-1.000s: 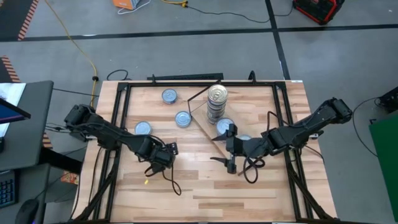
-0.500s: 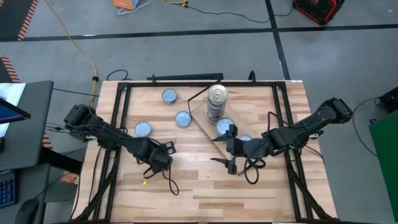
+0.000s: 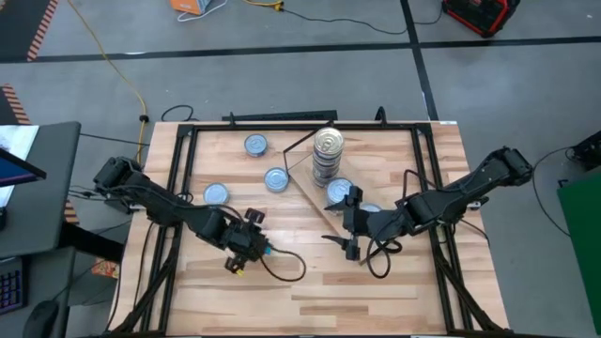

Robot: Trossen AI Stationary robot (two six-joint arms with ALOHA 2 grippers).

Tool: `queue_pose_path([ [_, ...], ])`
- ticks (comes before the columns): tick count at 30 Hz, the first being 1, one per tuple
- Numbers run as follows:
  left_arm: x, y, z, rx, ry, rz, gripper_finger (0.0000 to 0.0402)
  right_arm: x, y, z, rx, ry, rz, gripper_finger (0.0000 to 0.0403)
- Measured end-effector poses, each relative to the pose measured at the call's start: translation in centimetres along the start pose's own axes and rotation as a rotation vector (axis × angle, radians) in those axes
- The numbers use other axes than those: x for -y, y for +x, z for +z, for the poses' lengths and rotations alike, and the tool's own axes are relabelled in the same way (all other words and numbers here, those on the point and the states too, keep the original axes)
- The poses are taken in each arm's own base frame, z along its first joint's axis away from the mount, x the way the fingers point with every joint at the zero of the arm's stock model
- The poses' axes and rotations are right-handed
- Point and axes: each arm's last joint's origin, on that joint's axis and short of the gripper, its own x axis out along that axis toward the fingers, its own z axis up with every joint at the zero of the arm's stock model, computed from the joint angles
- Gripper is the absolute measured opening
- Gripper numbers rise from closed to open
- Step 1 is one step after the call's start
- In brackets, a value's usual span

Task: Stack canned seafood by type on shelf
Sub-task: Stack the blue tuna can on top of the blue tuna can on the shelf

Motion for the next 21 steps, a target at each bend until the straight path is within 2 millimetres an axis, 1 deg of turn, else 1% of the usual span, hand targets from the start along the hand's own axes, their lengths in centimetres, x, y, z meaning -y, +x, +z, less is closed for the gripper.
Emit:
queue_pose_path([
  [2,-0.1,-0.3,0.2,0.076,-0.090,-0.016,0.0136,0.0,0.3,-0.6,-0.018,-0.013,-0.027,0.0363],
  [4,0.0,-0.2,0.0,0.166,-0.156,-0.022,0.0136,-0.2,0.3,-0.8,-0.016,-0.007,-0.031,0.0359],
  [8,0.3,0.8,-0.9,0.363,-0.244,-0.036,0.0136,-0.7,-0.1,-0.6,0.008,0.000,-0.014,0.0346],
  [11,0.0,1.4,-1.2,0.526,-0.348,-0.021,0.0136,-1.1,-0.3,-0.7,0.005,0.011,0.005,0.0337],
  [14,-0.6,1.6,-1.0,0.662,-0.457,-0.017,0.0136,-1.4,0.0,-1.0,-0.011,0.032,0.021,0.0333],
  [16,-1.0,1.5,-0.9,0.717,-0.490,-0.019,0.0137,-1.7,0.4,-1.2,-0.028,0.029,0.056,0.0333],
  [19,-1.4,1.4,-0.9,0.792,-0.492,-0.008,0.0137,-2.0,1.0,-1.6,-0.052,0.026,0.113,0.0333],
  [21,-1.6,1.4,-0.9,0.838,-0.489,0.006,0.0137,-2.3,1.5,-1.9,-0.067,0.018,0.109,0.0333],
])
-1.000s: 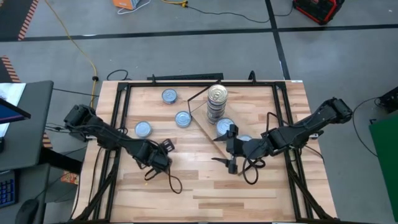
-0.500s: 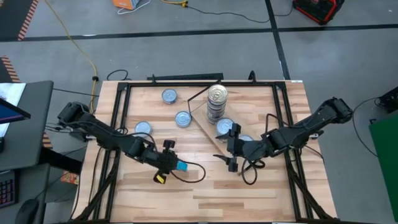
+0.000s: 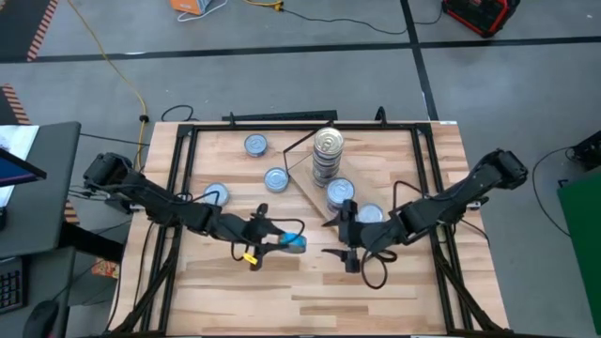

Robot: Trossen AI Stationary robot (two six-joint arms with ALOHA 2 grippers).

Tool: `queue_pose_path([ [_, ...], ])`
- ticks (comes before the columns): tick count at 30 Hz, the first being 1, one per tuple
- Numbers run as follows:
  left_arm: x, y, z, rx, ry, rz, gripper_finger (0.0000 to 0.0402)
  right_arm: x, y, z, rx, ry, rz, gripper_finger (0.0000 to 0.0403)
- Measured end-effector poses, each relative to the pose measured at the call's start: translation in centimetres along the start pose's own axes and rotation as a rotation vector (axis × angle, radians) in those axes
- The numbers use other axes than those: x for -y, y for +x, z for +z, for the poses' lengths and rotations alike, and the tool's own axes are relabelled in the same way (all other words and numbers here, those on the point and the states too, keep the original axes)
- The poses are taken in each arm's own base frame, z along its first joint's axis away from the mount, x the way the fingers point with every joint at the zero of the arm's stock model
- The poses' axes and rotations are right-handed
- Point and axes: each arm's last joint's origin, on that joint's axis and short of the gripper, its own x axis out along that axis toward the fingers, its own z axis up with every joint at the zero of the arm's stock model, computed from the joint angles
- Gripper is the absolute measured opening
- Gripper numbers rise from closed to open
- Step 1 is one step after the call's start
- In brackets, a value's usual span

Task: Stack canned seafood by type on shelf
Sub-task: Stack the blue tuna can on top of the blue tuna can on the shelf

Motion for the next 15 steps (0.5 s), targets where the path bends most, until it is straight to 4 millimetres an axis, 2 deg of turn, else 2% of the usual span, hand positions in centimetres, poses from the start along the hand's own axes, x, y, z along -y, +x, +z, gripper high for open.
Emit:
queue_pose_path([
  [8,-0.1,-0.1,1.4,0.169,0.061,0.030,0.0137,0.4,2.7,-0.7,-0.017,-0.038,-0.043,0.0349],
  [15,-0.1,-0.2,1.9,0.218,0.123,0.072,0.0137,0.8,3.1,-0.3,0.024,-0.022,-0.053,0.0379],
])
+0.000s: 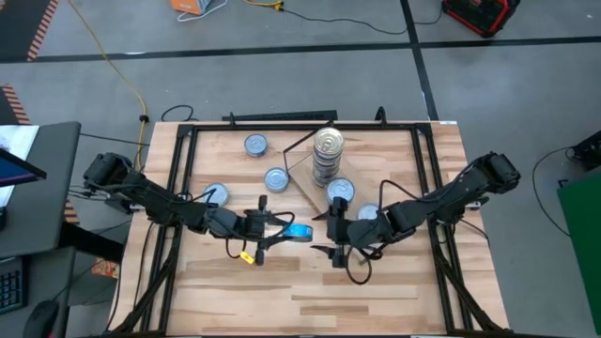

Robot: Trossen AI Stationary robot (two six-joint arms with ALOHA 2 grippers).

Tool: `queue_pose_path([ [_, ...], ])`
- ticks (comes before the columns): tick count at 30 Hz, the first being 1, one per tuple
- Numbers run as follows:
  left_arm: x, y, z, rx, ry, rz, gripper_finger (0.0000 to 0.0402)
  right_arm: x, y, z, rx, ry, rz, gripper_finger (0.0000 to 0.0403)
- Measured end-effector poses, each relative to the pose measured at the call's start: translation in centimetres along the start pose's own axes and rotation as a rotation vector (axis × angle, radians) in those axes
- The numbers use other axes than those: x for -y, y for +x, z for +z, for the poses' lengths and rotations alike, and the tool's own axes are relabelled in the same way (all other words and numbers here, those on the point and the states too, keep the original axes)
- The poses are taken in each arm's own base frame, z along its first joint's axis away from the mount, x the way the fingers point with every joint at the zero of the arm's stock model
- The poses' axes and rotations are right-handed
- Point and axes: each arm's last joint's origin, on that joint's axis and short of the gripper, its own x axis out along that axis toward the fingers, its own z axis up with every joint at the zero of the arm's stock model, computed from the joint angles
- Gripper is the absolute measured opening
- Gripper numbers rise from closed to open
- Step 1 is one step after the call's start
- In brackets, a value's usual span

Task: Stack canned seafood by type on shelf
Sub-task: Stack the blue tuna can on top of the blue tuna can on the shelf

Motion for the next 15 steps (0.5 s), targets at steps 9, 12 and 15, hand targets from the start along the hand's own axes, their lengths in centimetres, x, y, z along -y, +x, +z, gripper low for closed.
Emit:
queue_pose_path([
  [9,0.0,0.0,0.6,0.059,0.018,0.013,0.0138,0.9,0.3,1.7,0.149,0.059,-0.003,0.0352],
  [12,0.0,0.0,0.6,0.058,0.018,0.010,0.0138,1.3,0.5,2.0,0.176,0.075,0.023,0.0319],
  [15,0.0,0.0,0.6,0.057,0.019,-0.001,0.0138,1.6,0.6,2.1,0.181,0.079,0.045,0.0282],
])
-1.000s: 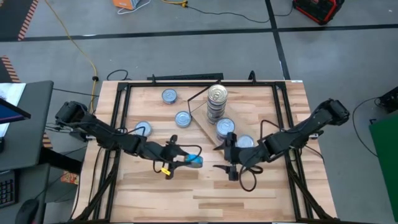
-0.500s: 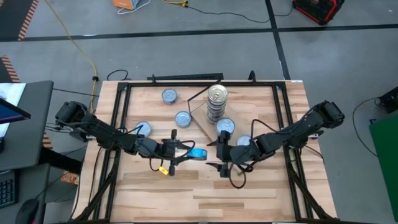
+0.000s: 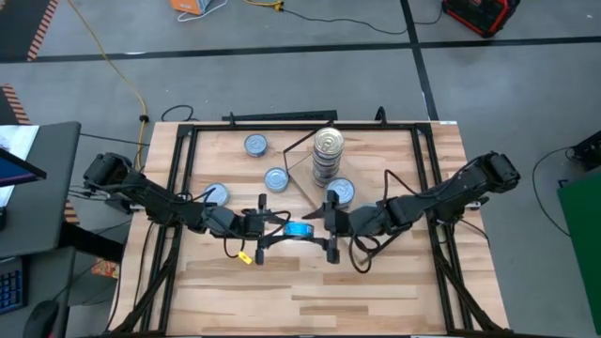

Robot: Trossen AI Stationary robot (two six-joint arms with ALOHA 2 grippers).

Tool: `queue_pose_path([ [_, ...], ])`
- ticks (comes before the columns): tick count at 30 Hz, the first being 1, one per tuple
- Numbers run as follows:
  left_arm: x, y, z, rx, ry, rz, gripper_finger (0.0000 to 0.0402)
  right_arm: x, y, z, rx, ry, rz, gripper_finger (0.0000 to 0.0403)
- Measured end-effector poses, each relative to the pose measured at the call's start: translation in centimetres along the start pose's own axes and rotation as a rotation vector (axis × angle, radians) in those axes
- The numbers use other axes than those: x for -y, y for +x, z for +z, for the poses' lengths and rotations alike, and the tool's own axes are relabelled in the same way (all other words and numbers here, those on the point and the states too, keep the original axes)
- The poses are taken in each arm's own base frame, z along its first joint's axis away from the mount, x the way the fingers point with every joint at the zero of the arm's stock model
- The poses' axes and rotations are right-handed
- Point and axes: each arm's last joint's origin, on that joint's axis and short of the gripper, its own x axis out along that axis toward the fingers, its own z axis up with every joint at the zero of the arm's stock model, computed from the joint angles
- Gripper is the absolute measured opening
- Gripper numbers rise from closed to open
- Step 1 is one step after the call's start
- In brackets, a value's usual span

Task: Stack canned seafood by type on shelf
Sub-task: Stack the blue tuna can on top of the blue tuna can on the shelf

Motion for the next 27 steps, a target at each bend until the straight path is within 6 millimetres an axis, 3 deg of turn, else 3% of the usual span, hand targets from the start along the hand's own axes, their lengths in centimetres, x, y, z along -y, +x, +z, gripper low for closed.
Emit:
queue_pose_path([
  [8,-0.1,0.0,-0.1,-0.012,0.005,0.018,0.0157,0.1,0.1,0.0,-0.003,0.001,0.011,0.0169],
  [20,-0.4,-0.5,0.8,0.010,0.110,0.125,0.0292,0.2,-0.3,0.3,-0.068,0.012,0.010,0.0166],
  [24,-0.4,-1.5,2.2,0.038,0.146,0.121,0.0310,0.4,-1.1,1.5,-0.154,0.042,-0.005,0.0173],
  [27,-0.2,-2.0,2.1,-0.007,0.164,0.102,0.0309,0.9,-2.2,2.2,-0.223,0.085,-0.024,0.0172],
])
